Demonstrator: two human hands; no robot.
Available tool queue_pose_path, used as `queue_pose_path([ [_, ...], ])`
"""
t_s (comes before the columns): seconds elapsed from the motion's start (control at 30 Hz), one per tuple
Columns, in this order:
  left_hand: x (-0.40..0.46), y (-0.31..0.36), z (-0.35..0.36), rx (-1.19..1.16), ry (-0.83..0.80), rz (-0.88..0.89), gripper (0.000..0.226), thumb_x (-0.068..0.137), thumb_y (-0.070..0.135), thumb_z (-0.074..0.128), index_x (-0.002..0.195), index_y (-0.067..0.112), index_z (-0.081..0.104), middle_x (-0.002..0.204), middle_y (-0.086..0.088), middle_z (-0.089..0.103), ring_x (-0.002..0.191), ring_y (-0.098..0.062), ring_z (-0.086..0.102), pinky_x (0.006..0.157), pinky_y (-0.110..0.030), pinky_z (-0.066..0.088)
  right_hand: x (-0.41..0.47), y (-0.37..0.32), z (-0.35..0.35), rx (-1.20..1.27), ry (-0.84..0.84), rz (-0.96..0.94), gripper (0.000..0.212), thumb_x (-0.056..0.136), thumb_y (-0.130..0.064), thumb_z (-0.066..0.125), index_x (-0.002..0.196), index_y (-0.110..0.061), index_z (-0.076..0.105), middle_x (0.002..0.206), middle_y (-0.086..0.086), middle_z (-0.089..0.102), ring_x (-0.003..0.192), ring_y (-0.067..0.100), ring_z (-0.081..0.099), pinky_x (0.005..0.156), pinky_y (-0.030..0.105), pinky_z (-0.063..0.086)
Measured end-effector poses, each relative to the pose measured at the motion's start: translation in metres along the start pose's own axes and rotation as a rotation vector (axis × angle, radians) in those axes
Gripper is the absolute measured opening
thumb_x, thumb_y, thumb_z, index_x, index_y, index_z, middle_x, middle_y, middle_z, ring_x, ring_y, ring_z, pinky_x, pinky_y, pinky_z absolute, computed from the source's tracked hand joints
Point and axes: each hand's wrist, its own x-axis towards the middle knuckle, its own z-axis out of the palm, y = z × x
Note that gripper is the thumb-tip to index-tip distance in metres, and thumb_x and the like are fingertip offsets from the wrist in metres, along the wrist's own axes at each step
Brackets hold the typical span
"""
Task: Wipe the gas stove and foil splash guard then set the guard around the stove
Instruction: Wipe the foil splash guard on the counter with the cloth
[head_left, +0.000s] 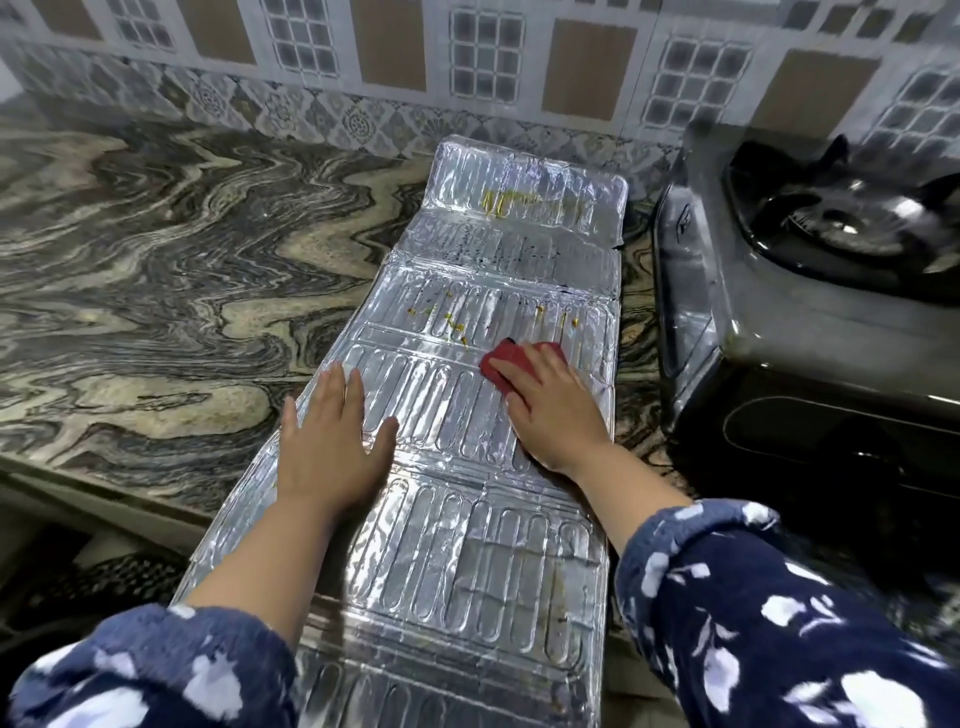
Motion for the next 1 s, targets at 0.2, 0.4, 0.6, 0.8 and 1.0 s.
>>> queue_pose_path([
  [0.2,-0.003,0.005,-0.014,-0.03,-0.051,-0.05,0.076,0.091,0.055,0.026,0.154,0.016,0.009,0.162,-0.002,0.0,0.149,-0.014,-0.002,0.118,-0.046,-0.002,-0.02,-0.029,-0.001,0.086,-0.005,-0.154,0.051,0.091,-0.035,0.032,0.142,-0.042,0.034,0.159,-0.002,0.019,0.148,0.022,0.009,0.118,0.038,0.0],
  [0.4,0.06,0.005,-0.028,-0.033,-0.065,0.0,0.062,0.1,0.039,0.024,0.153,0.012,0.009,0.162,-0.005,-0.003,0.149,-0.017,-0.005,0.119,-0.046,-0.004,0.023,-0.052,0.004,0.102,-0.013,-0.278,0.05,0.09,-0.03,0.037,0.139,-0.039,0.041,0.156,-0.001,0.029,0.146,0.022,0.016,0.118,0.036,0.003],
  [0.6,0.074,-0.014,-0.009,-0.021,-0.037,0.033,0.06,0.1,0.039,0.015,0.153,0.013,0.004,0.162,-0.002,-0.006,0.148,-0.015,-0.008,0.12,-0.045,-0.006,0.095,-0.056,0.012,0.062,-0.008,-0.23,0.049,0.094,-0.038,0.025,0.142,-0.043,0.032,0.157,-0.002,0.024,0.147,0.022,0.012,0.12,0.045,0.007],
  [0.8,0.073,-0.016,-0.004,-0.018,-0.002,0.048,0.061,0.1,0.041,0.011,0.153,0.015,0.001,0.161,0.001,-0.009,0.148,-0.012,-0.011,0.12,-0.043,-0.007,0.145,-0.016,0.0,0.029,-0.01,-0.007,0.047,0.099,-0.033,0.026,0.146,-0.04,0.025,0.16,-0.002,0.012,0.148,0.02,0.005,0.12,0.046,0.003],
  [1.0,0.074,-0.015,-0.003,-0.026,-0.006,0.04,0.062,0.099,0.041,0.011,0.153,0.013,0.002,0.161,0.0,-0.007,0.148,-0.013,-0.01,0.12,-0.043,-0.006,0.107,-0.028,0.002,0.0,0.115,0.106,0.049,0.098,-0.026,0.032,0.147,-0.026,0.03,0.159,0.006,0.017,0.148,0.026,0.009,0.121,0.041,0.003],
])
